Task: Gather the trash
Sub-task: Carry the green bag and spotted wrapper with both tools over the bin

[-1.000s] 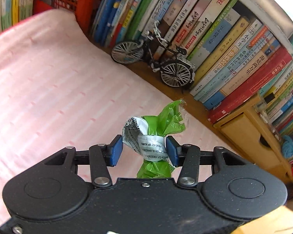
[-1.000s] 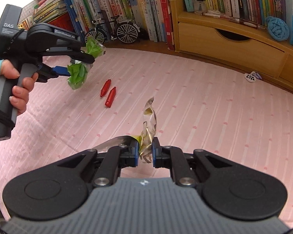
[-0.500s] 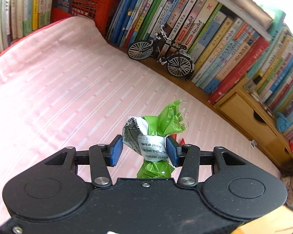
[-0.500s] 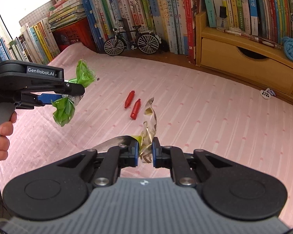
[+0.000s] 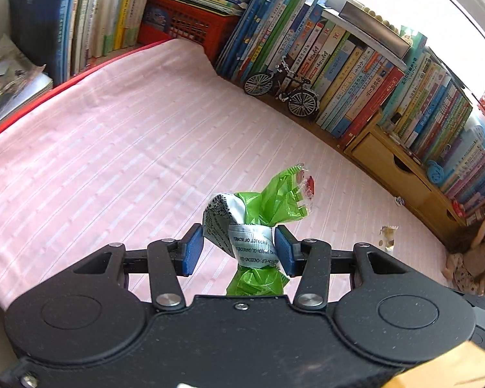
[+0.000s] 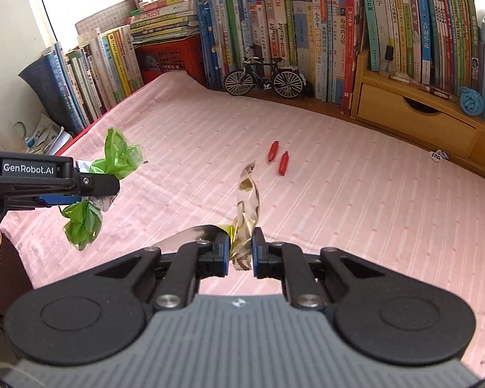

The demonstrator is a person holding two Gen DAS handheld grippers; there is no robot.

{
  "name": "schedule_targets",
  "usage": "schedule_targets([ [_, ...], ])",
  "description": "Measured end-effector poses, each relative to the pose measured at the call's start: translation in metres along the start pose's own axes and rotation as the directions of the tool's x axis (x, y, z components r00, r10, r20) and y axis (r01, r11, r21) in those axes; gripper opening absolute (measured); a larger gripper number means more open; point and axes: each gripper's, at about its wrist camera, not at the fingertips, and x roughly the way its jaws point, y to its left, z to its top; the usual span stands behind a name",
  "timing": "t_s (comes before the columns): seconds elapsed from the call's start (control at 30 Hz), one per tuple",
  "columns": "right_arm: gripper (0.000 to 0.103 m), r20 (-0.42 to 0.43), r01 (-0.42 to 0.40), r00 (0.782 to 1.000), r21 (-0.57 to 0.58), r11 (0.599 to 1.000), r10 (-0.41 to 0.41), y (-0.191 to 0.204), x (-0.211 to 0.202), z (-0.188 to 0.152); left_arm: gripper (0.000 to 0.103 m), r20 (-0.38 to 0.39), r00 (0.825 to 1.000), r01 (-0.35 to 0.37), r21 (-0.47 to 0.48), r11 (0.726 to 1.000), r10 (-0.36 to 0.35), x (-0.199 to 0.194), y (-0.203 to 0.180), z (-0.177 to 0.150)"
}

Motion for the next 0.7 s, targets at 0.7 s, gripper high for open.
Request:
schedule_targets([
  [0.7, 0.018, -0.028, -0.062, 0.998, -0.040, 0.997, 0.061, 0.120, -0.094, -0.092, 0.045, -0.024, 0.999, -0.049, -0.044, 0.998, 0.048, -0.157, 0.090, -0.128],
])
